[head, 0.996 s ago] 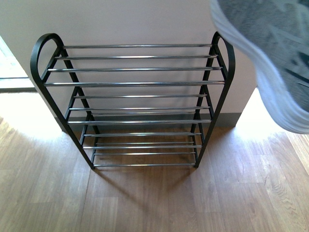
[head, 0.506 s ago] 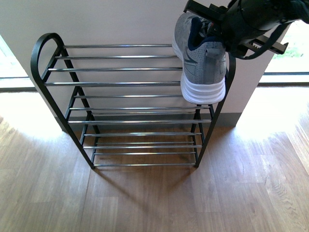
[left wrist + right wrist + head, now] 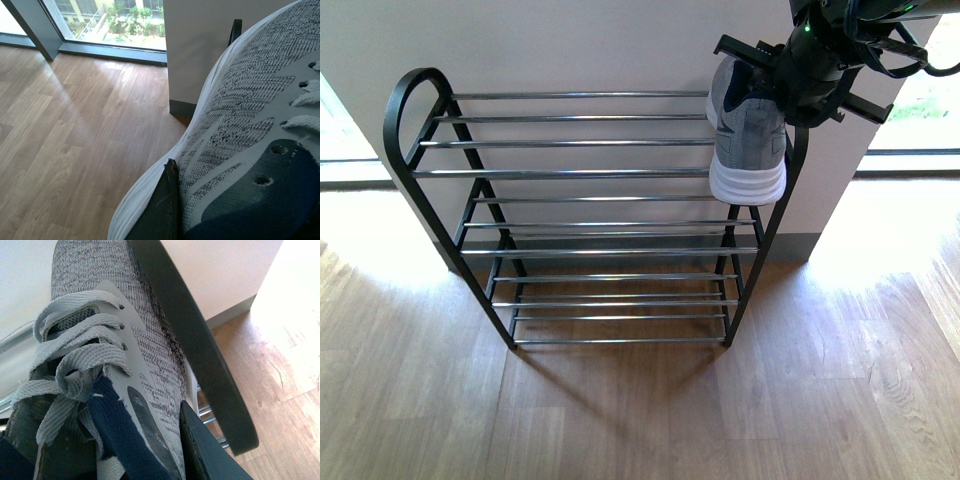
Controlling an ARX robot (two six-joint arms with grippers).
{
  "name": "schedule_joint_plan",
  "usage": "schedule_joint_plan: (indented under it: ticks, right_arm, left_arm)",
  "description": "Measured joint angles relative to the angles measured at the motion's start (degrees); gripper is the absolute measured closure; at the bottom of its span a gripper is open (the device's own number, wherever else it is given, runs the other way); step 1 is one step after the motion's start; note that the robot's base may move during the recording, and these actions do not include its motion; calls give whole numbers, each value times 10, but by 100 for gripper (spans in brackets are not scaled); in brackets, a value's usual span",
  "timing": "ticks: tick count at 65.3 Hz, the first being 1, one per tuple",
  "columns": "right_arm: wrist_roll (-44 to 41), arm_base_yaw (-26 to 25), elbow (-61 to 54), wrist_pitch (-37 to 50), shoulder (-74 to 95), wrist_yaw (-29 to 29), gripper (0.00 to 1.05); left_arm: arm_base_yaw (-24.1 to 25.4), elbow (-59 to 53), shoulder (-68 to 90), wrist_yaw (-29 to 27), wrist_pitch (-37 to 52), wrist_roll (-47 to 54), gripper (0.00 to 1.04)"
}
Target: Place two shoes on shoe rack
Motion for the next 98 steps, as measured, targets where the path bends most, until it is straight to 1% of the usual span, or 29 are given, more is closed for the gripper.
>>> schedule_joint_plan:
  ticks: [15,23,26,28,35,36,40,42,44,53,56,58,59,61,67,72,73,74,76,77,78,79,80,81,83,86,90,92,98]
  right_arm:
    - [-39,-12,29,12,25,3,103]
    - [-52,-17,33,15,29,-14,102]
    - [-56,-19,33,22,29,-21,96]
    - [-62,-21,31,33,28,-28,89]
    - [-76,-24,3,67,6,-48,73]
    - [-80,-25,-8,76,-3,-56,69]
    - [-88,-29,-30,94,-24,-72,61]
    - [-95,-34,-58,111,-55,-94,52]
    - [-98,-38,-77,120,-76,-107,47]
    - [-123,-52,-172,161,-176,-169,26]
    - [-140,-56,-219,179,-223,-202,17]
    - [-145,-57,-237,185,-241,-214,14]
    - [-151,-59,-261,190,-264,-228,10]
    - [-158,-60,-287,197,-288,-245,8]
    - [-194,-73,-398,222,-386,-305,9]
    - [-240,-101,-503,244,-487,-362,9]
    - [-203,-327,-682,267,-690,-532,9]
    - [-203,-327,-682,267,-690,-532,9]
    - [-210,-321,-688,282,-693,-512,11]
    - [-221,-312,-702,317,-699,-468,14]
    - [-229,-307,-712,336,-702,-443,15]
    - [-246,-297,-730,372,-711,-405,19]
    - [-260,-293,-740,388,-715,-387,21]
    - [-272,-285,-759,418,-723,-356,24]
    - [-292,-278,-777,442,-733,-328,28]
    - [-318,-265,-808,471,-755,-283,36]
    - [-338,-257,-829,474,-776,-256,47]
    - [-342,-256,-834,474,-782,-251,50]
    - [-354,-243,-856,464,-810,-243,66]
  left_arm:
    - [0,0,0,0,0,0,103]
    - [0,0,0,0,0,0,103]
    - [0,0,0,0,0,0,103]
    - [0,0,0,0,0,0,103]
    - [0,0,0,0,0,0,103]
    - [0,0,0,0,0,0,103]
    - [0,0,0,0,0,0,103]
    - [0,0,0,0,0,0,103]
    - [0,0,0,0,0,0,103]
    - [0,0,0,0,0,0,103]
    - [0,0,0,0,0,0,103]
    - [0,0,0,0,0,0,103]
    - [0,0,0,0,0,0,103]
    - [0,0,0,0,0,0,103]
    - [0,0,0,0,0,0,103]
    - [0,0,0,0,0,0,103]
    - [0,0,0,2,0,0,103]
    - [0,0,0,2,0,0,103]
    - [0,0,0,1,0,0,103]
    - [0,0,0,0,0,0,103]
    - [0,0,0,0,0,0,103]
    - [0,0,0,-1,0,0,103]
    - [0,0,0,-1,0,0,103]
    - [0,0,0,-2,0,0,103]
    - [0,0,0,-2,0,0,103]
    - [0,0,0,-1,0,0,103]
    - [0,0,0,2,0,0,103]
    - [0,0,0,1,0,0,103]
    - [0,0,0,0,0,0,103]
